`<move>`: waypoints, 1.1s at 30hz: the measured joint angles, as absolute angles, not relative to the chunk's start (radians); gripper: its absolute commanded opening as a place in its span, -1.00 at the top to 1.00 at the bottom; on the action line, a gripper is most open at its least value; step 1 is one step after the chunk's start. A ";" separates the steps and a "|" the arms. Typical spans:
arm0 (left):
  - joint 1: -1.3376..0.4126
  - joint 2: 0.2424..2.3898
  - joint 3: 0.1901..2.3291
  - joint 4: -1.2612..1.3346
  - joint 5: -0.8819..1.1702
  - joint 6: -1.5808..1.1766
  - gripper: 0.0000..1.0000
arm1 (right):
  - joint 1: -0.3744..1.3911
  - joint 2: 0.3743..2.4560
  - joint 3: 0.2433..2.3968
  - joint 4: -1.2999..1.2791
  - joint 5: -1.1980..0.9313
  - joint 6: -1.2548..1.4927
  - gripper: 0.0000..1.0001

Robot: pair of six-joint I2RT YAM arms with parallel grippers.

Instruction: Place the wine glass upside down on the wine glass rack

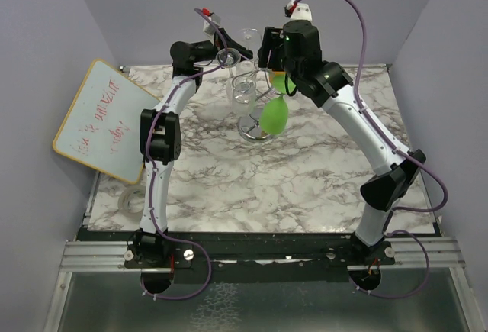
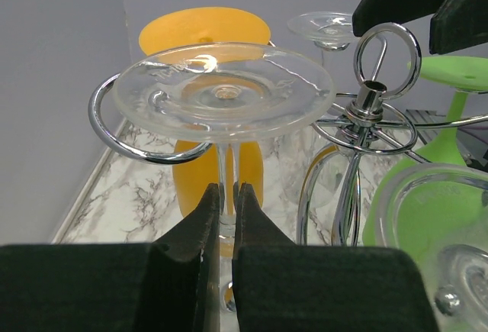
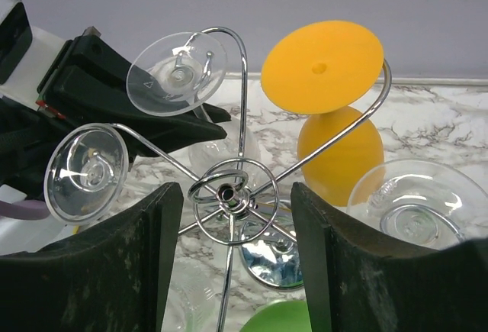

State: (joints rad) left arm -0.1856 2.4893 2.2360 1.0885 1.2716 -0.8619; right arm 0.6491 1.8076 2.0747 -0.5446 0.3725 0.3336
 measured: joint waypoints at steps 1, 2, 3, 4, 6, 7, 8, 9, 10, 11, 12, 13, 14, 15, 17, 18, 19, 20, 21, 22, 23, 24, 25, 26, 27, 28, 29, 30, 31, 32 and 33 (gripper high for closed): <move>-0.186 2.489 2.235 1.088 1.272 -0.859 1.00 | 0.649 1.811 2.075 -0.540 0.372 0.326 -0.26; -0.186 2.489 2.234 1.088 1.272 -0.856 1.00 | 0.649 1.817 2.079 -0.537 0.370 0.319 -0.26; -0.186 2.489 2.234 1.088 1.272 -0.854 1.00 | 0.649 1.824 2.086 -0.535 0.367 0.312 -0.25; -0.186 2.489 2.233 1.088 1.272 -0.852 1.00 | 0.649 1.837 2.098 -0.532 0.361 0.306 -0.23; -0.186 2.489 2.232 1.088 1.272 -0.850 1.00 | 0.649 1.857 2.115 -0.529 0.351 0.300 -0.11; -0.186 2.489 2.231 1.088 1.272 -0.849 1.00 | 0.649 1.867 2.124 -0.529 0.347 0.296 -0.07; -0.186 2.489 2.230 1.089 1.272 -0.848 1.00 | 0.649 1.875 2.128 -0.528 0.343 0.294 -0.02; -0.186 2.489 2.229 1.089 1.272 -0.848 1.00 | 0.649 1.880 2.129 -0.528 0.341 0.291 0.06; -0.186 2.489 2.228 1.089 1.272 -0.848 1.00 | 0.649 1.885 2.129 -0.528 0.339 0.290 0.14; -0.186 2.489 2.225 1.089 1.272 -0.847 1.00 | 0.649 1.888 2.129 -0.528 0.338 0.288 0.24; -0.186 2.489 2.222 1.090 1.272 -0.847 1.00 | 0.649 1.891 2.129 -0.528 0.336 0.286 0.32; -0.186 2.489 2.220 1.090 1.272 -0.847 1.00 | 0.649 1.891 2.129 -0.527 0.336 0.287 0.40; -0.186 2.489 2.217 1.094 1.273 -0.846 1.00 | 0.649 1.891 2.129 -0.528 0.336 0.287 0.48; -0.186 2.489 2.214 1.097 1.273 -0.846 1.00 | 0.649 1.891 2.129 -0.527 0.336 0.289 0.55; -0.188 2.489 2.207 1.107 1.274 -0.846 1.00 | 0.649 1.891 2.129 -0.527 0.331 0.285 0.66; -0.188 2.489 2.202 1.117 1.275 -0.848 1.00 | 0.649 1.891 2.127 -0.525 0.327 0.282 0.70; -0.188 2.489 2.200 1.126 1.275 -0.850 1.00 | 0.649 1.890 2.124 -0.522 0.323 0.280 0.74; -0.187 2.489 2.198 1.137 1.275 -0.854 1.00 | 0.649 1.887 2.116 -0.513 0.313 0.276 0.77; -0.187 2.489 2.197 1.145 1.275 -0.857 1.00 | 0.649 1.882 2.107 -0.505 0.303 0.270 0.80; -0.186 2.489 2.197 1.155 1.276 -0.863 1.00 | 0.649 1.877 2.097 -0.498 0.294 0.266 0.82; -0.186 2.489 2.197 1.167 1.277 -0.870 1.00 | 0.649 1.872 2.088 -0.491 0.284 0.260 0.85; -0.186 2.489 2.197 1.176 1.277 -0.875 1.00 | 0.648 1.869 2.083 -0.488 0.275 0.257 0.88; -0.187 2.489 2.197 1.192 1.277 -0.881 1.00 | 0.648 1.866 2.078 -0.484 0.263 0.253 0.90; -0.187 2.489 2.197 1.208 1.277 -0.888 1.00 | 0.648 1.863 2.074 -0.480 0.250 0.248 0.91; -0.187 2.489 2.196 1.219 1.277 -0.895 1.00 | 0.648 1.862 2.071 -0.478 0.241 0.244 0.91; -0.187 2.489 2.196 1.229 1.277 -0.899 1.00 | 0.648 1.862 2.070 -0.475 0.231 0.242 0.92; -0.187 2.489 2.196 1.238 1.276 -0.905 1.00 | 0.648 1.861 2.069 -0.472 0.222 0.238 0.92; -0.187 2.489 2.196 1.244 1.276 -0.909 1.00 | 0.648 1.861 2.068 -0.471 0.216 0.237 0.92; -0.187 2.489 2.196 1.250 1.276 -0.912 1.00 | 0.648 1.861 2.068 -0.471 0.211 0.235 0.92; -0.187 2.488 2.196 1.251 1.276 -0.915 1.00 | 0.648 1.861 2.068 -0.471 0.208 0.235 0.92; -0.187 2.487 2.196 1.252 1.276 -0.916 1.00 | 0.648 1.861 2.068 -0.471 0.206 0.235 0.91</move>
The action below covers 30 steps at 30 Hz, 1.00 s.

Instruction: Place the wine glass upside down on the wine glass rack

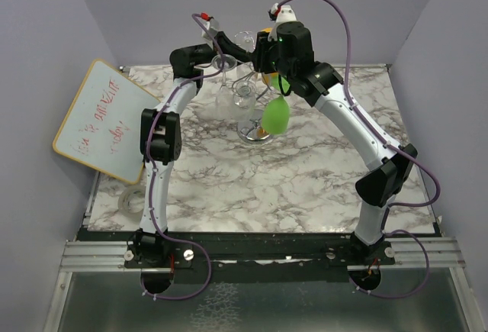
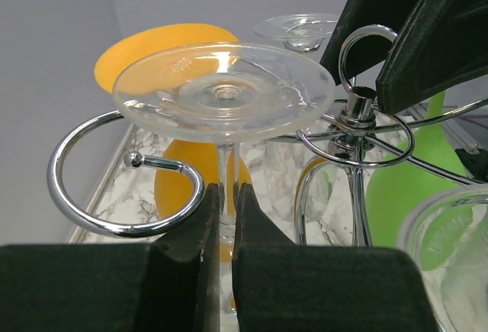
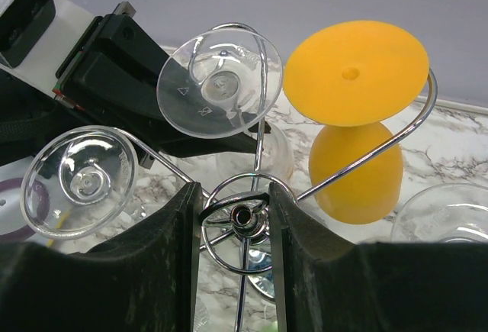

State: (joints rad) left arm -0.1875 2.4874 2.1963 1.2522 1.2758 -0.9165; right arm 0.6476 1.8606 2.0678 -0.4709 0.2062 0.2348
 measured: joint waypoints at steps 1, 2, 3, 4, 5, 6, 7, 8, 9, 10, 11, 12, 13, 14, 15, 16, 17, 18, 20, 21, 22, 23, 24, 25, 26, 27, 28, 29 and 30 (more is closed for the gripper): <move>-0.187 2.486 2.194 1.254 1.274 -0.917 1.00 | 0.648 1.861 2.068 -0.471 0.204 0.235 0.91; -0.186 2.478 2.180 1.256 1.269 -0.917 1.00 | 0.648 1.861 2.068 -0.471 0.202 0.235 0.91; -0.184 2.472 2.167 1.256 1.266 -0.916 1.00 | 0.647 1.861 2.068 -0.471 0.200 0.235 0.91; -0.182 2.466 2.153 1.256 1.259 -0.915 1.00 | 0.647 1.861 2.068 -0.471 0.200 0.235 0.91; -0.180 2.456 2.133 1.256 1.248 -0.910 1.00 | 0.647 1.861 2.068 -0.471 0.199 0.235 0.91; -0.179 2.449 2.116 1.253 1.237 -0.900 1.00 | 0.647 1.861 2.068 -0.470 0.199 0.235 0.91; -0.176 2.434 2.090 1.238 1.221 -0.878 1.00 | 0.647 1.861 2.068 -0.470 0.199 0.235 0.91; -0.173 2.425 2.077 1.224 1.213 -0.864 1.00 | 0.647 1.861 2.067 -0.470 0.199 0.235 0.91; -0.170 2.419 2.067 1.206 1.202 -0.843 1.00 | 0.647 1.861 2.067 -0.469 0.199 0.235 0.90; -0.167 2.410 2.058 1.185 1.195 -0.818 1.00 | 0.647 1.861 2.066 -0.464 0.194 0.235 0.91; -0.166 2.404 2.054 1.169 1.185 -0.804 1.00 | 0.647 1.860 2.063 -0.460 0.190 0.235 0.91; -0.166 2.400 2.053 1.158 1.180 -0.787 1.00 | 0.647 1.861 2.062 -0.459 0.189 0.235 0.91; -0.166 2.397 2.053 1.143 1.169 -0.774 1.00 | 0.647 1.861 2.062 -0.459 0.188 0.235 0.91; -0.166 2.395 2.053 1.133 1.161 -0.765 1.00 | 0.647 1.861 2.062 -0.458 0.187 0.235 0.91; -0.166 2.394 2.053 1.125 1.155 -0.760 1.00 | 0.647 1.860 2.061 -0.457 0.186 0.235 0.91; -0.165 2.394 2.055 1.114 1.149 -0.754 1.00 | 0.647 1.860 2.061 -0.457 0.185 0.235 0.91; -0.165 2.394 2.055 1.105 1.140 -0.750 1.00 | 0.647 1.860 2.061 -0.456 0.185 0.235 0.91; -0.165 2.394 2.055 1.099 1.134 -0.746 1.00 | 0.647 1.860 2.061 -0.456 0.185 0.235 0.91; -0.165 2.394 2.055 1.087 1.121 -0.733 1.00 | 0.647 1.860 2.059 -0.453 0.185 0.235 0.90; -0.166 2.394 2.054 1.081 1.116 -0.727 1.00 | 0.647 1.860 2.059 -0.451 0.185 0.235 0.90; -0.166 2.394 2.051 1.068 1.101 -0.712 1.00 | 0.647 1.860 2.058 -0.450 0.185 0.235 0.90; -0.166 2.392 2.045 1.062 1.087 -0.704 1.00 | 0.647 1.860 2.057 -0.450 0.185 0.235 0.89; -0.165 2.390 2.036 1.055 1.071 -0.692 1.00 | 0.647 1.860 2.057 -0.450 0.185 0.235 0.87; -0.163 2.386 2.023 1.051 1.060 -0.682 1.00 | 0.646 1.860 2.057 -0.450 0.186 0.235 0.86; -0.161 2.379 2.005 1.045 1.048 -0.672 1.00 | 0.646 1.860 2.057 -0.450 0.186 0.235 0.85; -0.159 2.372 1.989 1.045 1.044 -0.662 1.00 | 0.646 1.860 2.057 -0.449 0.188 0.236 0.85; -0.157 2.363 1.973 1.045 1.038 -0.652 1.00 | 0.646 1.860 2.057 -0.448 0.190 0.236 0.84; -0.156 2.352 1.955 1.044 1.030 -0.640 1.00 | 0.646 1.860 2.057 -0.449 0.191 0.238 0.84; -0.155 2.340 1.939 1.044 1.022 -0.631 1.00 | 0.646 1.860 2.057 -0.450 0.192 0.239 0.83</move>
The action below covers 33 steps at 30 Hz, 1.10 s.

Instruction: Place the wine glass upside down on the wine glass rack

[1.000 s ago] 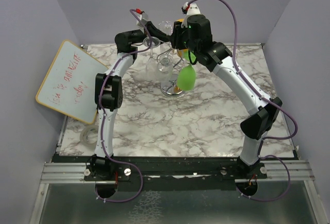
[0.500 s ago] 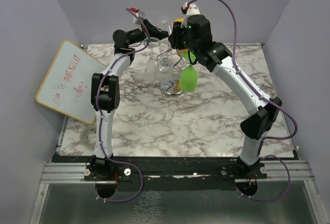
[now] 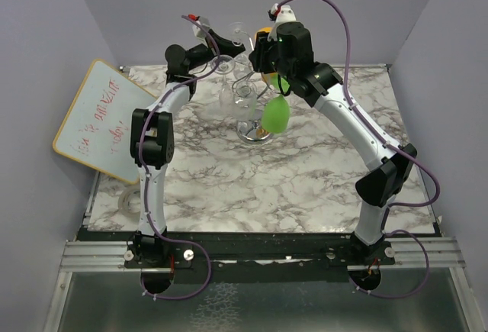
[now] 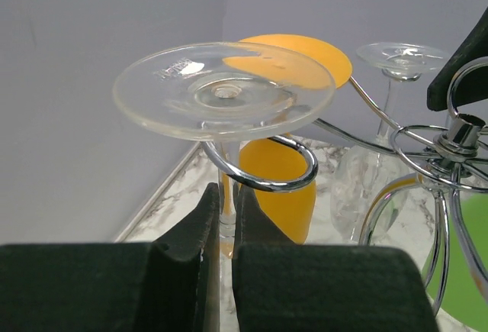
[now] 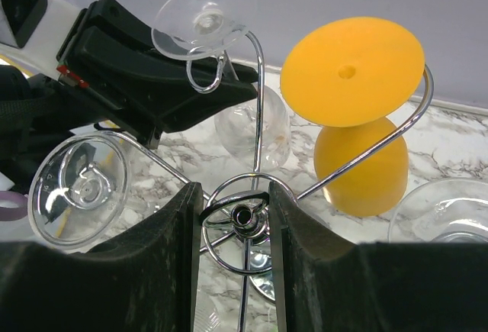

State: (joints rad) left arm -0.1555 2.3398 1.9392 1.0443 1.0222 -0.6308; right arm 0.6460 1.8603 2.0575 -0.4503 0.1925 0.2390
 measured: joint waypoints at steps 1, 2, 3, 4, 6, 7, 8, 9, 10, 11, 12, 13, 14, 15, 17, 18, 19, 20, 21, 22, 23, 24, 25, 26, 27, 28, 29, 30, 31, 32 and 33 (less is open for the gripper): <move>-0.155 2.329 1.929 1.044 1.015 -0.625 1.00 | 0.646 1.860 2.057 -0.451 0.193 0.241 0.81; -0.154 2.323 1.921 1.046 1.011 -0.620 1.00 | 0.646 1.860 2.057 -0.450 0.194 0.243 0.80; -0.152 2.315 1.910 1.058 1.008 -0.619 1.00 | 0.646 1.860 2.057 -0.450 0.194 0.244 0.78; -0.150 2.311 1.901 1.068 1.008 -0.620 1.00 | 0.646 1.860 2.057 -0.451 0.196 0.247 0.77; -0.146 2.297 1.864 1.123 1.007 -0.625 1.00 | 0.646 1.860 2.057 -0.451 0.197 0.250 0.72; -0.145 2.293 1.848 1.145 1.007 -0.629 1.00 | 0.646 1.860 2.057 -0.451 0.198 0.253 0.69; -0.142 2.291 1.826 1.192 1.007 -0.637 1.00 | 0.646 1.860 2.057 -0.451 0.199 0.255 0.65; -0.140 2.291 1.817 1.215 1.008 -0.646 1.00 | 0.646 1.860 2.057 -0.451 0.199 0.258 0.61; -0.139 2.291 1.807 1.240 1.008 -0.656 1.00 | 0.646 1.860 2.057 -0.451 0.199 0.261 0.58; -0.138 2.291 1.800 1.264 1.010 -0.673 0.96 | 0.647 1.860 2.057 -0.451 0.199 0.263 0.55; -0.137 2.291 1.796 1.288 1.011 -0.683 0.86 | 0.647 1.860 2.057 -0.451 0.199 0.264 0.50; -0.137 2.291 1.795 1.306 1.012 -0.694 0.74 | 0.647 1.860 2.057 -0.451 0.199 0.266 0.46; -0.136 2.291 1.795 1.323 1.013 -0.703 0.59 | 0.647 1.860 2.057 -0.451 0.198 0.270 0.42; -0.136 2.291 1.795 1.341 1.013 -0.710 0.47 | 0.647 1.860 2.057 -0.451 0.198 0.273 0.39; -0.133 2.291 1.795 1.362 1.015 -0.719 0.36 | 0.647 1.860 2.057 -0.451 0.198 0.279 0.35; -0.131 2.291 1.795 1.367 1.016 -0.721 0.35 | 0.647 1.860 2.057 -0.451 0.198 0.281 0.34; -0.130 2.291 1.795 1.370 1.016 -0.719 0.35 | 0.646 1.860 2.057 -0.451 0.198 0.286 0.34; -0.129 2.291 1.795 1.372 1.017 -0.718 0.35 | 0.646 1.860 2.057 -0.451 0.198 0.289 0.34; -0.126 2.291 1.792 1.371 1.016 -0.714 0.35 | 0.646 1.860 2.057 -0.452 0.198 0.291 0.34; -0.125 2.291 1.787 1.370 1.018 -0.709 0.35 | 0.646 1.860 2.057 -0.454 0.197 0.293 0.34; -0.124 2.289 1.780 1.368 1.020 -0.702 0.35 | 0.646 1.860 2.057 -0.453 0.197 0.295 0.34; -0.123 2.289 1.771 1.365 1.021 -0.696 0.34 | 0.646 1.860 2.057 -0.452 0.197 0.297 0.33; -0.121 2.289 1.762 1.362 1.022 -0.691 0.34 | 0.646 1.860 2.057 -0.454 0.197 0.299 0.32; -0.120 2.289 1.754 1.359 1.024 -0.689 0.32 | 0.645 1.860 2.058 -0.454 0.197 0.300 0.29; -0.118 2.289 1.749 1.358 1.024 -0.686 0.31 | 0.644 1.860 2.058 -0.454 0.197 0.301 0.25; -0.117 2.289 1.740 1.357 1.024 -0.684 0.30 | 0.644 1.860 2.058 -0.454 0.197 0.303 0.21; -0.115 2.287 1.732 1.356 1.024 -0.683 0.29 | 0.643 1.860 2.058 -0.454 0.197 0.305 0.14; -0.113 2.285 1.724 1.354 1.024 -0.682 0.27 | 0.642 1.860 2.058 -0.454 0.197 0.306 0.07; -0.110 2.281 1.713 1.352 1.024 -0.680 0.25 | 0.641 1.860 2.058 -0.455 0.196 0.308 0.00; -0.105 2.277 1.703 1.351 1.024 -0.678 0.23 | 0.641 1.860 2.058 -0.455 0.195 0.314 -0.05; -0.101 2.275 1.698 1.351 1.024 -0.678 0.20 | 0.641 1.860 2.058 -0.459 0.193 0.320 -0.10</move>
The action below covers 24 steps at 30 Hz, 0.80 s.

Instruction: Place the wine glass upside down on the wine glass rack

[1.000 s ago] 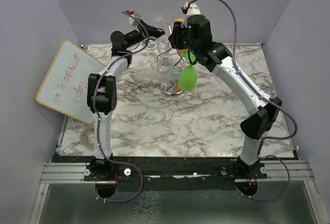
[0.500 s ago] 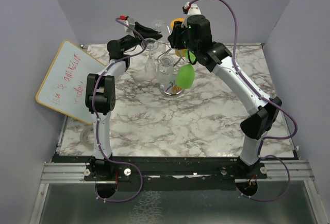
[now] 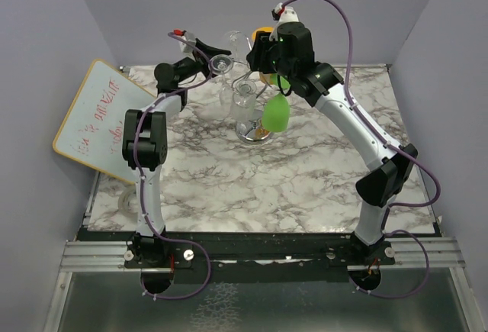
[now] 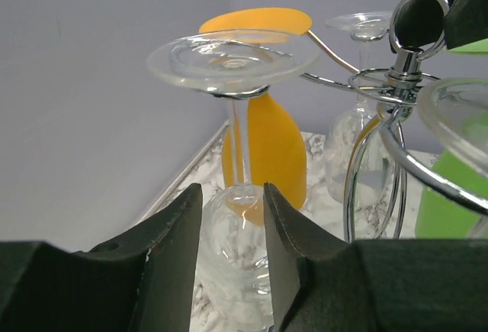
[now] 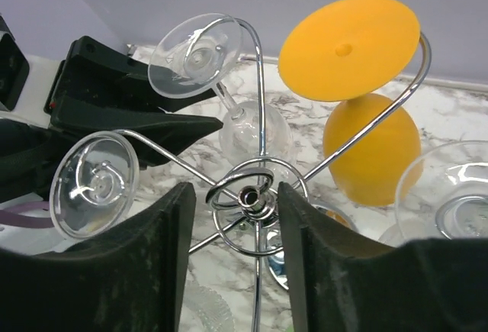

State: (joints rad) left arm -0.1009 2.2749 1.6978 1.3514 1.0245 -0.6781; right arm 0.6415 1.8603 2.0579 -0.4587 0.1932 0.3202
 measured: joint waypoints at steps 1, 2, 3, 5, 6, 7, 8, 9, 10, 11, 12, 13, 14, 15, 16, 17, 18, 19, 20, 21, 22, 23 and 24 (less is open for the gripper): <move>-0.096 2.270 1.689 1.350 1.024 -0.676 0.17 | 0.641 1.858 2.058 -0.461 0.192 0.324 -0.15; -0.090 2.263 1.677 1.348 1.024 -0.675 0.13 | 0.641 1.856 2.058 -0.462 0.189 0.326 -0.18; -0.085 2.257 1.665 1.347 1.024 -0.673 0.09 | 0.641 1.854 2.058 -0.463 0.186 0.328 -0.21; -0.073 2.235 1.635 1.345 1.023 -0.670 -0.04 | 0.641 1.846 2.058 -0.464 0.181 0.333 -0.28; -0.067 2.225 1.622 1.343 1.021 -0.668 -0.11 | 0.641 1.841 2.058 -0.464 0.178 0.335 -0.32; -0.060 2.209 1.603 1.338 1.012 -0.664 -0.15 | 0.641 1.835 2.058 -0.464 0.175 0.337 -0.35; -0.057 2.195 1.586 1.333 1.004 -0.660 -0.17 | 0.641 1.827 2.058 -0.463 0.173 0.338 -0.38; -0.051 2.179 1.568 1.325 0.993 -0.654 -0.19 | 0.641 1.819 2.058 -0.463 0.173 0.339 -0.41; -0.044 2.161 1.546 1.305 0.972 -0.644 -0.21 | 0.641 1.810 2.058 -0.463 0.173 0.340 -0.43; -0.038 2.146 1.531 1.286 0.957 -0.636 -0.24 | 0.641 1.802 2.058 -0.463 0.173 0.340 -0.44; -0.033 2.133 1.516 1.269 0.941 -0.628 -0.25 | 0.641 1.793 2.058 -0.462 0.173 0.340 -0.45; -0.027 2.118 1.497 1.249 0.922 -0.622 -0.27 | 0.641 1.784 2.058 -0.462 0.174 0.340 -0.45; -0.022 2.106 1.481 1.230 0.902 -0.619 -0.30 | 0.641 1.774 2.057 -0.462 0.175 0.340 -0.45; -0.012 2.089 1.457 1.206 0.874 -0.615 -0.31 | 0.641 1.764 2.054 -0.461 0.177 0.339 -0.46; -0.004 2.072 1.433 1.183 0.851 -0.615 -0.33 | 0.641 1.750 2.044 -0.458 0.182 0.340 -0.46; 0.006 2.053 1.402 1.164 0.826 -0.616 -0.34 | 0.641 1.728 2.025 -0.455 0.190 0.340 -0.47; 0.021 2.021 1.359 1.141 0.791 -0.616 -0.35 | 0.641 1.700 1.996 -0.453 0.198 0.340 -0.49; 0.030 1.999 1.329 1.122 0.768 -0.616 -0.37 | 0.641 1.668 1.962 -0.449 0.208 0.340 -0.50; 0.047 1.956 1.281 1.077 0.727 -0.616 -0.40 | 0.641 1.631 1.924 -0.444 0.220 0.340 -0.51; 0.059 1.926 1.256 1.042 0.702 -0.614 -0.42 | 0.641 1.591 1.883 -0.442 0.233 0.339 -0.53; 0.069 1.894 1.237 0.999 0.673 -0.605 -0.44 | 0.641 1.545 1.839 -0.439 0.248 0.339 -0.54; 0.081 1.851 1.227 0.915 0.630 -0.588 -0.46 | 0.641 1.496 1.794 -0.440 0.265 0.339 -0.57; 0.089 1.816 1.230 0.822 0.582 -0.567 -0.58 | 0.641 1.447 1.752 -0.441 0.283 0.339 -0.58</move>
